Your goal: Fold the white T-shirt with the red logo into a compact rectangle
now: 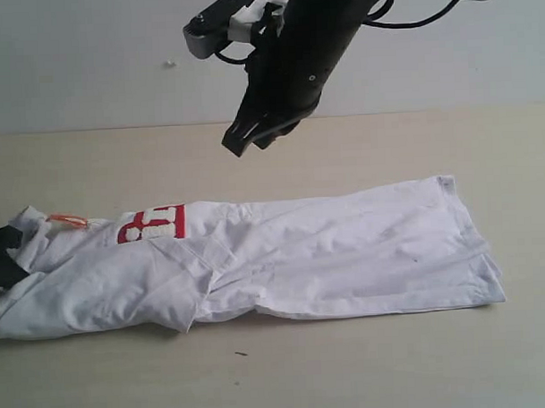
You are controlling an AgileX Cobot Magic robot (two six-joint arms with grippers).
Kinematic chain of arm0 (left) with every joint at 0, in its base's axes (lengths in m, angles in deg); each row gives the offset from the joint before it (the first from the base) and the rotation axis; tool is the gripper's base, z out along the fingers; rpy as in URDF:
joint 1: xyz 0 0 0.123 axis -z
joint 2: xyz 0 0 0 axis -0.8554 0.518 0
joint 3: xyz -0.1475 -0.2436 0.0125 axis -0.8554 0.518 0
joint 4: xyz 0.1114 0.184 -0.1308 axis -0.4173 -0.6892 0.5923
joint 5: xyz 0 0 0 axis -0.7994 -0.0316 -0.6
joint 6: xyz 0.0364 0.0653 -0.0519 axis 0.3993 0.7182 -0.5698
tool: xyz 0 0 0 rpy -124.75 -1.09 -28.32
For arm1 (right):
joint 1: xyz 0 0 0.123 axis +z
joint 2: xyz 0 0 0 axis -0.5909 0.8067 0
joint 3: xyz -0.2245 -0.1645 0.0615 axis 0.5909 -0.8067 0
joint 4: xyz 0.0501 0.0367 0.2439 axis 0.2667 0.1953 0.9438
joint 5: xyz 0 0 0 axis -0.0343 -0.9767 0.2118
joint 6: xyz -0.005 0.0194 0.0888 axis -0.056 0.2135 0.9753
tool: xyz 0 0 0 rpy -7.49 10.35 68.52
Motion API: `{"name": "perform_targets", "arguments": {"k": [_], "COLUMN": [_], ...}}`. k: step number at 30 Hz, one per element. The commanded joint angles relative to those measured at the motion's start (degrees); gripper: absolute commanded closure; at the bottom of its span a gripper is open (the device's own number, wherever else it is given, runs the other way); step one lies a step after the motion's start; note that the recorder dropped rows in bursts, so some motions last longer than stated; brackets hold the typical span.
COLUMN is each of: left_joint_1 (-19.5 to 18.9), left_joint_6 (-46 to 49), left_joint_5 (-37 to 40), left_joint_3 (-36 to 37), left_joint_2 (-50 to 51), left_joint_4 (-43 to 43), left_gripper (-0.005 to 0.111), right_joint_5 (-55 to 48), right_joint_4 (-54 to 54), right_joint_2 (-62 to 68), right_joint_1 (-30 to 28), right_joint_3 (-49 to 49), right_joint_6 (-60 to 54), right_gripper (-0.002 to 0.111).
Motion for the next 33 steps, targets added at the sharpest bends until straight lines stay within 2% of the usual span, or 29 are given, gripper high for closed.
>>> {"name": "perform_targets", "arguments": {"k": [1, 5, 9, 13, 16, 18, 19, 20, 21, 22, 23, 24, 26, 28, 31, 33], "left_joint_1": [0.4, 0.7, 2.5, 6.6, 11.5, 15.3, 19.3, 21.7, 26.3, 29.0, 34.5, 37.3, 45.4, 50.6, 54.8, 59.3], "left_joint_6": [0.9, 1.7, -2.0, -7.8, -13.6, -18.9, -24.1, -26.4, -29.3, -30.4, -31.6, -31.7, -31.7, -31.7, -31.7, -31.7], "left_joint_5": [3.0, 12.5, 15.2, 15.1, 15.1, 14.2, 12.3, 11.2, 8.3, 6.1, 1.2, -0.9, -10.6, -13.6, -13.4, -12.3], "left_joint_3": [-1.0, -5.4, -7.8, -9.6, -11.5, -13.4, -15.0, -15.8, -16.7, -17.0, -17.0, -17.0, -18.1, -23.2, -31.0, -40.4], "left_joint_2": [-1.7, -3.2, -7.5, -12.7, -16.5, -18.6, -19.8, -19.9, -19.8, -19.4, -18.2, -17.5, -13.0, -6.8, -0.9, 5.2], "left_joint_4": [-0.5, 3.9, 4.1, 4.1, 4.1, 4.2, 4.2, 4.2, 4.2, 4.2, 4.4, 4.6, 7.2, 8.3, 8.4, 8.4], "left_gripper": [0.106, 0.106, 0.107, 0.107, 0.107, 0.107, 0.107, 0.107, 0.107, 0.107, 0.107, 0.107, 0.107, 0.107, 0.107, 0.107], "right_joint_5": [0.8, -0.4, -3.4, -6.1, -6.2, -6.1, -5.6, -5.3, -4.9, -4.9, -5.1, -5.7, -7.0, -7.9, -8.2, -8.5], "right_joint_4": [-1.9, 2.6, 2.6, 1.1, 2.0, 3.0, 3.1, 2.6, 0.8, 0.3, 0.1, 0.1, 0.1, -0.4, -1.9, -4.4], "right_joint_2": [-3.4, -7.2, -9.1, -10.1, -11.4, -12.9, -14.7, -16.0, -19.1, -20.8, -24.6, -26.9, -35.1, -41.5, -46.9, -50.8], "right_joint_1": [-1.0, -5.0, -8.5, -9.6, -9.6, -9.6, -9.6, -9.6, -9.6, -9.6, -9.6, -9.6, -9.6, -9.6, -9.6, -9.6], "right_joint_3": [-0.2, -0.2, -0.2, -0.2, -0.4, -1.3, -2.5, -3.0, -3.7, -3.8, -3.8, -3.8, -3.8, -3.8, -3.8, -4.4], "right_joint_6": [0.5, 0.5, 0.5, 1.6, 1.7, 1.7, 2.0, 2.9, 5.1, 6.3, 7.7, 7.9, 9.3, 9.5, 10.6, 12.1], "right_gripper": [0.108, 0.108, 0.108, 0.108, 0.108, 0.108, 0.108, 0.108, 0.108, 0.108, 0.108, 0.108, 0.108, 0.108, 0.108, 0.108]}}
